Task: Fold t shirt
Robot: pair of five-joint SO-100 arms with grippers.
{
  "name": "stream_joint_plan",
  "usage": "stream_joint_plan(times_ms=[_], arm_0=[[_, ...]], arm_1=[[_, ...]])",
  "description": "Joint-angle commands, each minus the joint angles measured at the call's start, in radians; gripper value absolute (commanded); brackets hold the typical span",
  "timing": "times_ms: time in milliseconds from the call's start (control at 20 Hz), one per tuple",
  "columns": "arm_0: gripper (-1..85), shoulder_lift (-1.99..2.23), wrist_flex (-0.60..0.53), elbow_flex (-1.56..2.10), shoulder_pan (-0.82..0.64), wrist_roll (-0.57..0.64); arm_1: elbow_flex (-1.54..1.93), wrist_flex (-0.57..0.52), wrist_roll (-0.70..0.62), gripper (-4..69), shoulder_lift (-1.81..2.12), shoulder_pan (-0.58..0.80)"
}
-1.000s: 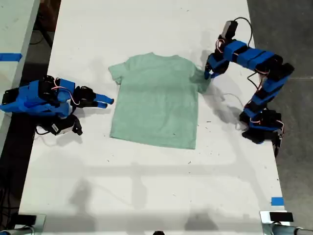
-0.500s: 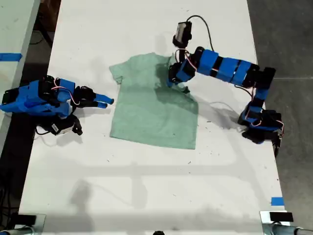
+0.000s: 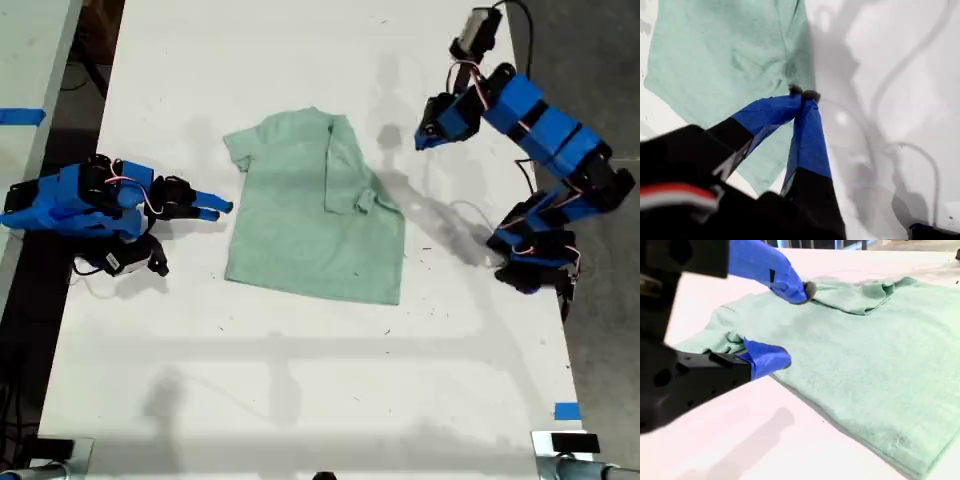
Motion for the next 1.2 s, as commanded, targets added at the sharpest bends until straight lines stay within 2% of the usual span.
stream_joint_plan(times_ms=[0, 150, 200, 350, 450, 500, 600, 650, 700, 750, 1150], arm_0=[[17.3, 0.006, -0.012, 0.009, -0.012, 0.006], [17.3, 0.006, -0.012, 0.009, -0.011, 0.006], [17.3, 0.006, -0.012, 0.009, -0.012, 0.006], [17.3, 0.006, -0.012, 0.009, -0.012, 0.006], [17.3, 0.006, -0.012, 0.009, -0.014, 0.006], [17.3, 0.006, -0.012, 0.009, -0.012, 0.006], [17.3, 0.006, -0.012, 0.009, -0.014, 0.006], [17.3, 0.006, -0.012, 0.009, -0.014, 0.006], [17.3, 0.006, -0.012, 0.009, -0.014, 0.006], [17.3, 0.006, -0.012, 0.009, -0.014, 0.006], [17.3, 0.006, -0.012, 0.009, -0.012, 0.006]], arm_1=[[0.291, -0.075, 0.132, -1.2, 0.327, -0.189], [0.755, -0.279, 0.354, -0.8, 0.71, -0.41], [0.888, -0.308, 0.399, -0.7, 0.859, -0.451], [1.161, -0.181, 0.425, -0.5, 1.307, -0.469], [1.224, -0.121, 0.433, -0.5, 1.313, -0.489], [1.27, -0.133, 0.468, -0.2, 1.313, -0.532], [1.374, -0.178, 0.649, 9.6, 1.31, -0.618], [1.374, -0.176, 0.715, 10.3, 1.312, -0.65], [1.374, -0.175, 0.664, 10.5, 1.31, -0.666], [1.374, -0.175, 0.554, 10.5, 1.31, -0.673], [1.374, -0.175, 0.549, 10.6, 1.31, -0.655]])
